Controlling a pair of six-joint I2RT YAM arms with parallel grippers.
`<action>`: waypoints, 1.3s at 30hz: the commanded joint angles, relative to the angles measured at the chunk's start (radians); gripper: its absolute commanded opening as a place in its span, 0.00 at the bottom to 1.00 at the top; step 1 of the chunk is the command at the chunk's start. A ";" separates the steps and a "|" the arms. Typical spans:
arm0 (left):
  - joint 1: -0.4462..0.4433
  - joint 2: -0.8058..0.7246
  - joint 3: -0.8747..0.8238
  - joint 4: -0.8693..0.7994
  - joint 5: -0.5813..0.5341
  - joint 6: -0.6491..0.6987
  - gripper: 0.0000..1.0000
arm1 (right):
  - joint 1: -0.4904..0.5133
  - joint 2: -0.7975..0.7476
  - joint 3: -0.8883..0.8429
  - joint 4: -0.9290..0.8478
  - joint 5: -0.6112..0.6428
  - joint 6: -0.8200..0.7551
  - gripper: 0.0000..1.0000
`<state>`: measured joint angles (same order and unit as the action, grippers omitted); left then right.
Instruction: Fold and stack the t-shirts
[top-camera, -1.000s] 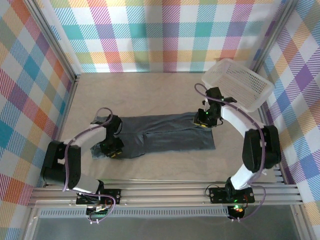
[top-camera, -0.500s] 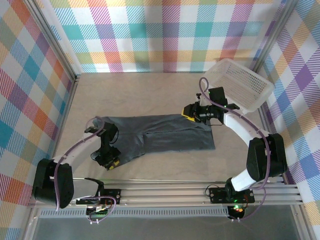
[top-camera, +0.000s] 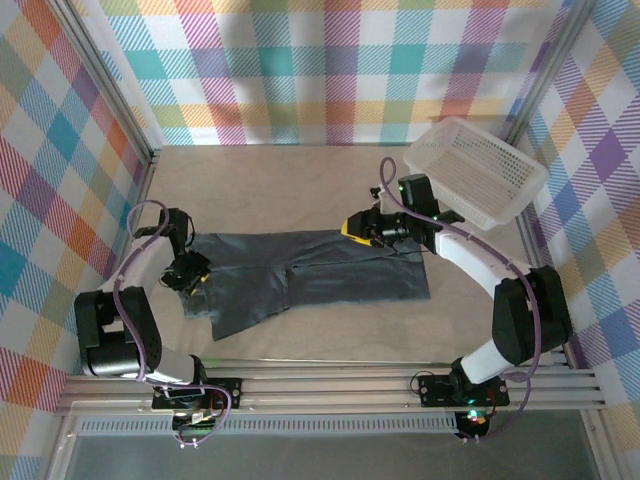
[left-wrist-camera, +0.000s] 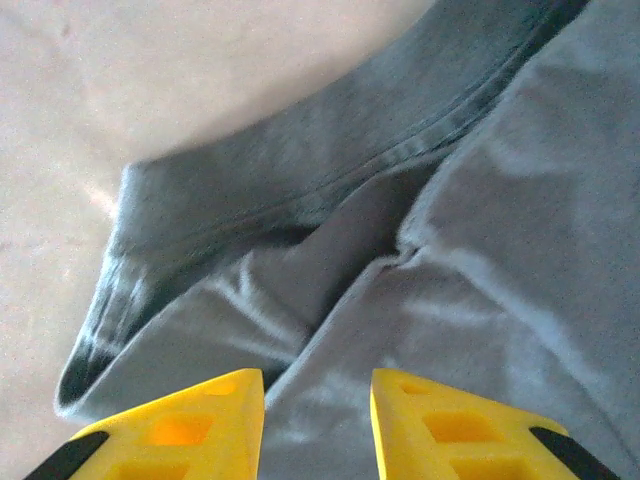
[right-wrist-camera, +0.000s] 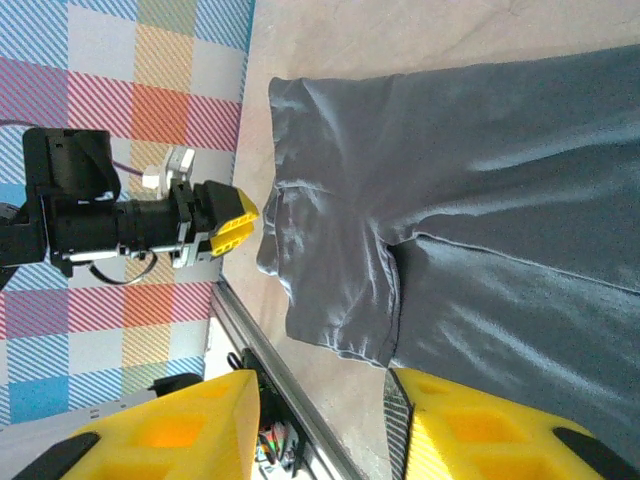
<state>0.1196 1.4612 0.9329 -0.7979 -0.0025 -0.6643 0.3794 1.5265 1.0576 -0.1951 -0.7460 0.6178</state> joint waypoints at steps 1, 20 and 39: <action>0.009 -0.003 -0.043 0.111 0.001 0.098 0.35 | 0.000 -0.011 -0.001 0.002 -0.017 -0.010 0.40; 0.009 0.038 -0.145 0.274 0.017 0.142 0.28 | 0.001 0.026 0.027 -0.029 -0.032 -0.018 0.40; 0.009 -0.023 -0.076 0.168 0.018 0.086 0.00 | 0.001 0.047 0.052 -0.064 -0.002 -0.022 0.40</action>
<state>0.1204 1.4696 0.8116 -0.5606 0.0208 -0.5297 0.3794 1.5620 1.0737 -0.2333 -0.7433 0.6163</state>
